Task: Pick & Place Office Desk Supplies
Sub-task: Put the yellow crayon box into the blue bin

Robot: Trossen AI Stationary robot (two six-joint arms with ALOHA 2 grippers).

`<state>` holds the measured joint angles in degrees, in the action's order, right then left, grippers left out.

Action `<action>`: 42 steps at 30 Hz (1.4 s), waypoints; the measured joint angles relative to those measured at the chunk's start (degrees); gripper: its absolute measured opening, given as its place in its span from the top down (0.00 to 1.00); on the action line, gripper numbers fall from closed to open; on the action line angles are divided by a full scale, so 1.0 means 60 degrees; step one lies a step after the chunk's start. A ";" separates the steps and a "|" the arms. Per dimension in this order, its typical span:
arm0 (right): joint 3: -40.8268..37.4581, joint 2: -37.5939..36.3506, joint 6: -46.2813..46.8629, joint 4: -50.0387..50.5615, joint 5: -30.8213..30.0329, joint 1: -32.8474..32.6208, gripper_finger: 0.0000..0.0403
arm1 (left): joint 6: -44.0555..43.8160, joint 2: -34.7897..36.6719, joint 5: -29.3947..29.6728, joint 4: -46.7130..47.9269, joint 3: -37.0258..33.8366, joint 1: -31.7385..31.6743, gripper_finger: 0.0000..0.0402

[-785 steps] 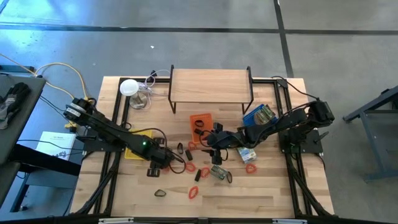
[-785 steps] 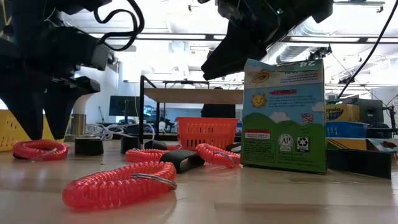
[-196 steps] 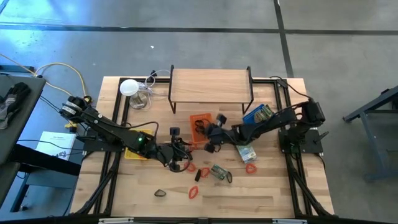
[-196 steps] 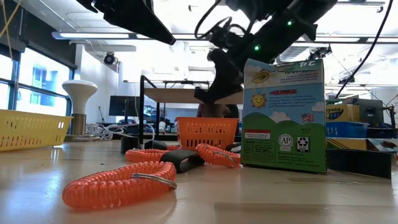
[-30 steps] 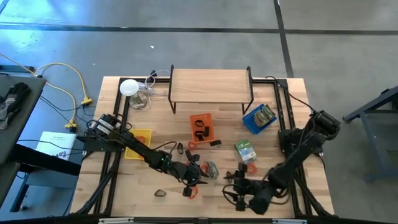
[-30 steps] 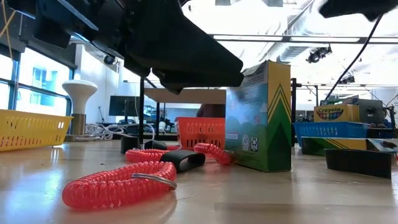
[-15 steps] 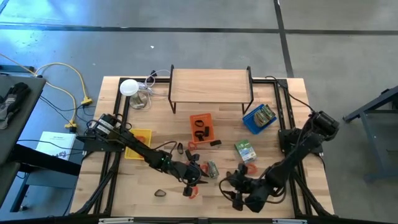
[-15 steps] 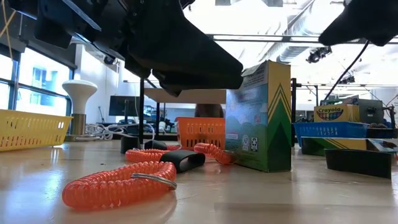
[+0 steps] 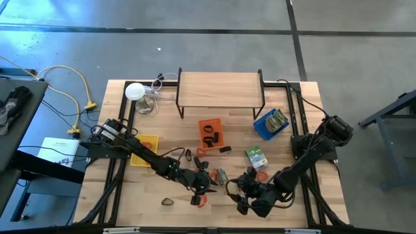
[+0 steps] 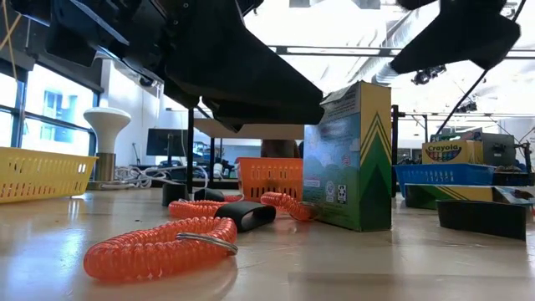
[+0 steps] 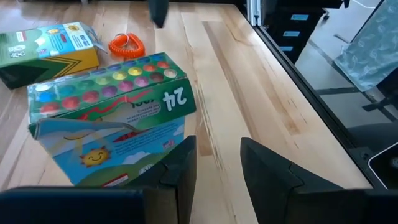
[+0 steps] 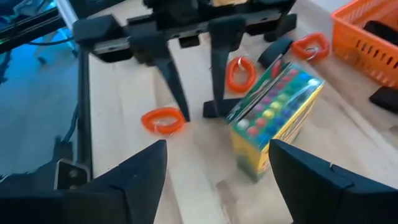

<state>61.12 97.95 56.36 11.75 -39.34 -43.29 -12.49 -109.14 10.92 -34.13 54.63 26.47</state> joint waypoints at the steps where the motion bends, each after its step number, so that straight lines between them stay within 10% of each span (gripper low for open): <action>1: 0.0000 0.0000 -0.0016 0.0004 -0.0049 0.0005 0.32 | 0.0000 0.0000 0.0004 0.0009 0.0000 0.0013 0.70; 25: 0.0002 0.0321 -0.0345 -0.0558 0.0722 -0.0083 0.02 | 0.0004 0.0000 0.0007 0.0278 -0.0001 0.0048 0.70; 42: 0.0004 0.0786 0.0760 0.0279 0.0602 0.0307 0.08 | -0.0215 0.0000 0.0007 0.0347 -0.0003 0.0055 0.70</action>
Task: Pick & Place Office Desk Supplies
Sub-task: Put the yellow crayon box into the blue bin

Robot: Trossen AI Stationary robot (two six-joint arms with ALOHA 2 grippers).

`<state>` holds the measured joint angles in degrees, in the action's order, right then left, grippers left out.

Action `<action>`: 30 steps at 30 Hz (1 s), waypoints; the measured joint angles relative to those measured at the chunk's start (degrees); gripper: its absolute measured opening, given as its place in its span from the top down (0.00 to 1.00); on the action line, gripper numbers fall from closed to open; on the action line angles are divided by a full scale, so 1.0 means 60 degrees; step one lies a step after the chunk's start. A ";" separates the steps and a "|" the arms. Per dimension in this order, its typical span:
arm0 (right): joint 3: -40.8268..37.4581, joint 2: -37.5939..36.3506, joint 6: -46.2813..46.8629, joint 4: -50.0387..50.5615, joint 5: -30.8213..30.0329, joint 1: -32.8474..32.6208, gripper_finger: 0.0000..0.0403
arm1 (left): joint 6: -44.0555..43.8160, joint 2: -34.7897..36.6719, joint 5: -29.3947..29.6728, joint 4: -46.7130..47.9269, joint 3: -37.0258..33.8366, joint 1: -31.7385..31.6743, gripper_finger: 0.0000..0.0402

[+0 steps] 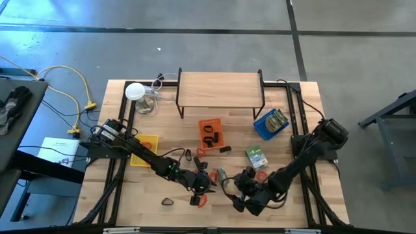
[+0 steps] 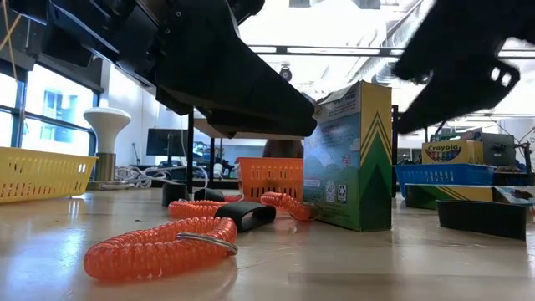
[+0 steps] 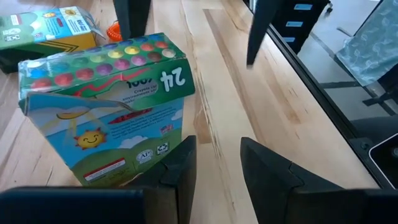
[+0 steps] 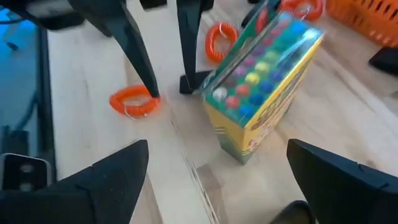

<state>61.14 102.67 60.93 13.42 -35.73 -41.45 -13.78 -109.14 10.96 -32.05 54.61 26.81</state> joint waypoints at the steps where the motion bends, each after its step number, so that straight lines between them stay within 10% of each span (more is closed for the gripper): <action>1: 0.0004 0.0141 -0.0087 -0.0023 0.0008 0.0062 0.08 | 0.0000 0.0000 0.0004 -0.0007 0.0000 0.0000 0.70; 17: -0.0004 0.0831 -0.0984 -0.0876 -0.1330 0.0736 0.08 | 0.0005 -0.0033 0.0007 -0.0299 -0.0004 0.0000 0.70; 30: 0.0000 0.0831 -0.1133 -0.0898 -0.0224 0.1305 0.20 | 0.0004 -0.0033 0.0006 -0.0277 -0.0004 0.0000 0.70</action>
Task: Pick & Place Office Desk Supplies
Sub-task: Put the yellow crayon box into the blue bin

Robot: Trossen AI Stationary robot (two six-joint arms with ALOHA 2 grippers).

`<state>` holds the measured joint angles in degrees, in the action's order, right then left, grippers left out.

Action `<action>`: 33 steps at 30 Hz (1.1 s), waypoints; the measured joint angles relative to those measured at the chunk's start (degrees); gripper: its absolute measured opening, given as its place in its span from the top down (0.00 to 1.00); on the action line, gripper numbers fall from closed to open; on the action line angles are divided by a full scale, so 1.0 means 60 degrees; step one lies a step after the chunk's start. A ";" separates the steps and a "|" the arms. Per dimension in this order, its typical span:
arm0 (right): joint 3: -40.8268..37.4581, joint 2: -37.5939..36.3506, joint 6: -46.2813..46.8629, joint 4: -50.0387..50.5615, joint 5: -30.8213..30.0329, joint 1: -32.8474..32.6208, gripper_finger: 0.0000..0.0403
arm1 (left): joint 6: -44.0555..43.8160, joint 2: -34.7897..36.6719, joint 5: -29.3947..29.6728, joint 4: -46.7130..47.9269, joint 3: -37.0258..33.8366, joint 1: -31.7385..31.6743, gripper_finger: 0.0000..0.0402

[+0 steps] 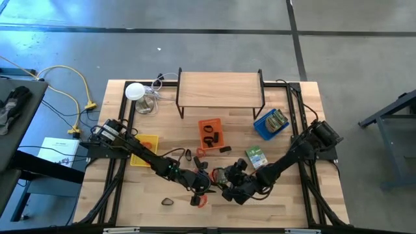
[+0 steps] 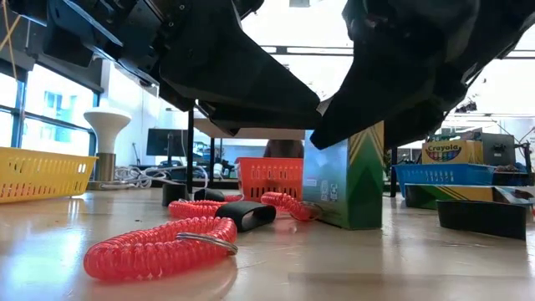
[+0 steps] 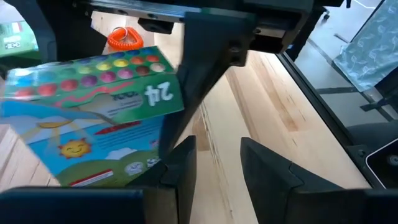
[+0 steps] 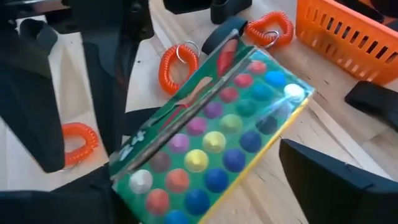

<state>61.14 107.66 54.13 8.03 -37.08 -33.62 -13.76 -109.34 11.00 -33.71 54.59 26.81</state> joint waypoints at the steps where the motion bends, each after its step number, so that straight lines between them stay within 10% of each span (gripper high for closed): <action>1: 0.0000 0.0000 0.0000 0.0000 0.0010 0.0014 0.23 | 0.0000 0.0000 0.0000 0.0000 0.0000 0.0000 0.70; 18: -0.0004 0.0000 -0.0621 0.0076 0.0130 -0.0129 0.79 | -0.0017 0.0000 -0.0006 0.0432 0.0000 0.0000 0.70; 33: -0.0004 -0.0910 -0.0457 0.1543 -0.0890 -0.0505 0.77 | -0.0041 0.0000 -0.0006 0.0466 0.0005 0.0000 0.70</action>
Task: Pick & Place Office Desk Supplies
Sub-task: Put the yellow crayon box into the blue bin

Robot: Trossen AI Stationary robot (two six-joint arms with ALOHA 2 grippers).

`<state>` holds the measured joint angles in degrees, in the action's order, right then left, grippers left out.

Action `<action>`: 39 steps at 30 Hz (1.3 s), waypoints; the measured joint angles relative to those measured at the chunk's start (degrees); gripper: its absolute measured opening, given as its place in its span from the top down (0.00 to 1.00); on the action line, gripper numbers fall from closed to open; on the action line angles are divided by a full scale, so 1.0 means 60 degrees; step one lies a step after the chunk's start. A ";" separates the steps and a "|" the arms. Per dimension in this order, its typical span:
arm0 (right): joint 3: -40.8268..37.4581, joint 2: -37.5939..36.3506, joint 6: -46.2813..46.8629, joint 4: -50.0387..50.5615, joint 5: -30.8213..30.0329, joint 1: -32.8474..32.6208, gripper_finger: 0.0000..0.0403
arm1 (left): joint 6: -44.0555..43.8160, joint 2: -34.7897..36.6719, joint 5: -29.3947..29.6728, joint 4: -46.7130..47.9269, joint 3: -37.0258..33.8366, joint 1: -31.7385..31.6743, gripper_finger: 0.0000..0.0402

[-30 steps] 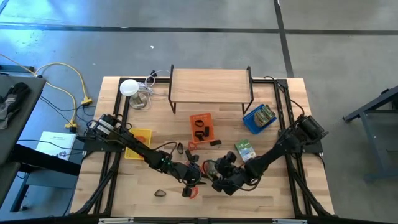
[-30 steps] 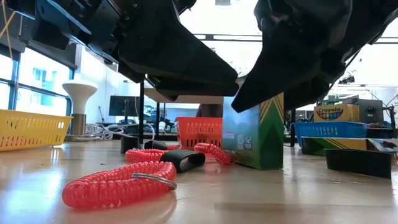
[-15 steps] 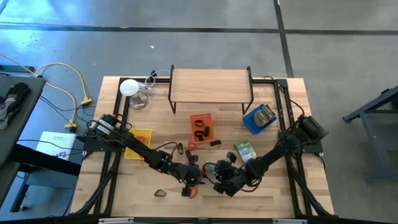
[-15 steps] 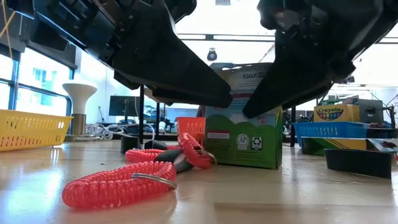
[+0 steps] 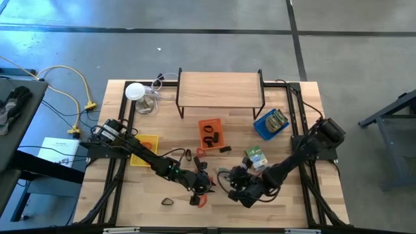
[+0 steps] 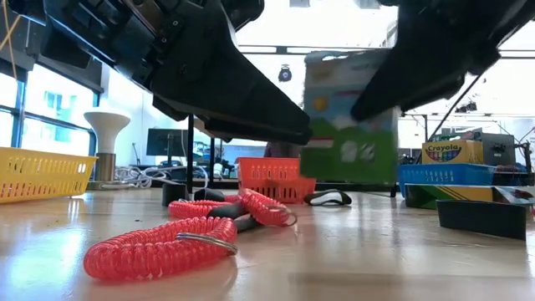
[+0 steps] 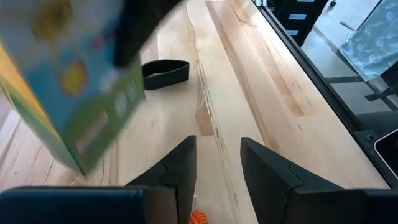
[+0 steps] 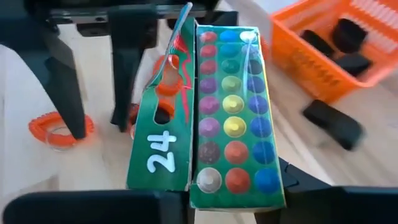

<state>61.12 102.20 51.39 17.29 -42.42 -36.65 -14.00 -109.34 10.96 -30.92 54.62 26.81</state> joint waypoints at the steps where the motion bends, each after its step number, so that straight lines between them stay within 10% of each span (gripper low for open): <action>1: 0.0000 -0.0188 0.0134 0.0374 -0.0074 -0.0034 0.79 | -0.0003 0.0000 -0.0012 0.0000 0.0000 0.0015 0.70; 23: -0.0005 -0.2514 0.7552 1.0998 -0.1675 0.0013 0.76 | 0.1237 0.0004 -0.0189 0.0181 0.0006 -0.0408 0.70; 39: -0.2100 -0.2638 0.8489 1.1556 -0.1442 0.0601 0.76 | 0.2584 0.0004 -0.0923 -0.0189 0.0003 -0.1830 0.70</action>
<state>48.52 86.37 102.32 86.62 -51.07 -33.05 1.50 -109.32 5.42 -32.05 54.63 15.83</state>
